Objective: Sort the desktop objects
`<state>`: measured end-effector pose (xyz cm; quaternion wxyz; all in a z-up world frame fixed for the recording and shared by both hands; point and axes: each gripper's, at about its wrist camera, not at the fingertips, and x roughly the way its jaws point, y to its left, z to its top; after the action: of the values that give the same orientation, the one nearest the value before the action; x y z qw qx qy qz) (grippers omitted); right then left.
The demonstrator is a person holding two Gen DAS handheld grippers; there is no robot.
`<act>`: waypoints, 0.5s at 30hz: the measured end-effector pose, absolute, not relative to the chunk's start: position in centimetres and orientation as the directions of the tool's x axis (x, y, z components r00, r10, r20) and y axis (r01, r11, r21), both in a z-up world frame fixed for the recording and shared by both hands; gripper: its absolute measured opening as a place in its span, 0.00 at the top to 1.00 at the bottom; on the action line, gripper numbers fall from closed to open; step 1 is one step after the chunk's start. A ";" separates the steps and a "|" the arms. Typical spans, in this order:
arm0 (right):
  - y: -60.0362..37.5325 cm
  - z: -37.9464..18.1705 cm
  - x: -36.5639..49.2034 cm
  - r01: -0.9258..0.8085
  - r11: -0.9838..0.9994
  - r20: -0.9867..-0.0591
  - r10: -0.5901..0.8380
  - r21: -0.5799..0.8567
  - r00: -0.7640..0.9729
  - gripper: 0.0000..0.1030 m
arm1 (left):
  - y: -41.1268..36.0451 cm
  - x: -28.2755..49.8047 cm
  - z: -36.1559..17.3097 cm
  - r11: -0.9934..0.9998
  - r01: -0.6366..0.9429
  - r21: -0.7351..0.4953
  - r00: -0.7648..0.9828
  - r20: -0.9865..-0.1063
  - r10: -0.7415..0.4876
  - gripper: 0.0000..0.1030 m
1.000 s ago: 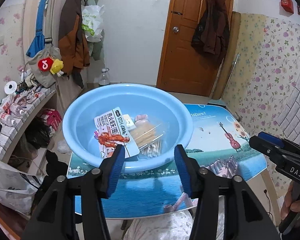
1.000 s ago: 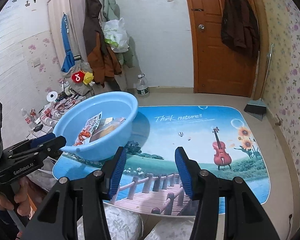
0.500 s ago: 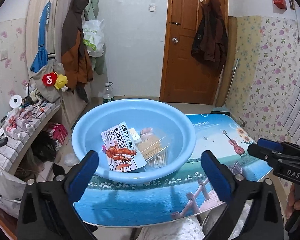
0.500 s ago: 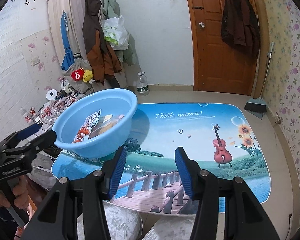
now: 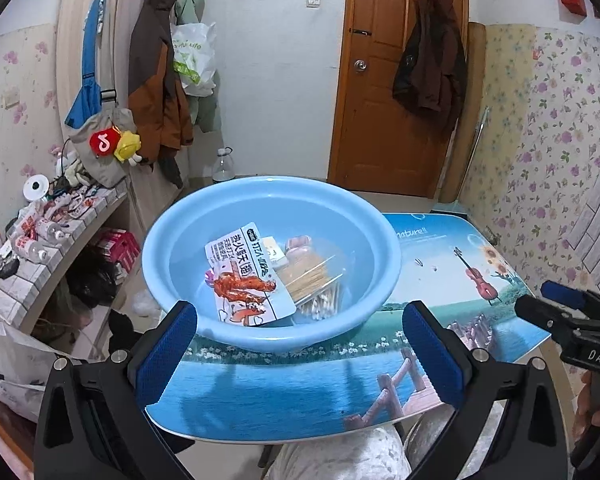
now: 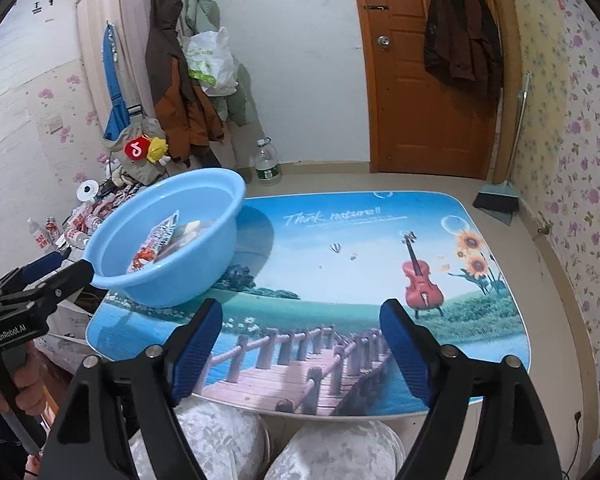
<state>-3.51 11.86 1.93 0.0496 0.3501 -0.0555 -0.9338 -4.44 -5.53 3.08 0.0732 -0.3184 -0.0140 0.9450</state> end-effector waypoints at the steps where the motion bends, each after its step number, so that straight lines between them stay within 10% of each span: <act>1: 12.1 1.7 -3.5 0.047 -0.989 -0.653 -0.129 0.142 -0.746 0.19 | -5.4 -4.5 3.0 -0.989 -0.129 -0.078 -0.785 -0.601 0.150 0.00; 15: 12.6 1.2 -2.9 0.038 -0.989 -0.657 -0.126 0.146 -0.744 0.18 | -4.7 -4.4 2.6 -0.993 -0.107 -0.053 -0.779 -0.616 0.117 0.00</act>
<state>-2.89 12.55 1.15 0.0438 0.3553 -0.0618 -0.9317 -4.38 -4.73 2.60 0.0596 -0.3271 -0.0076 0.9431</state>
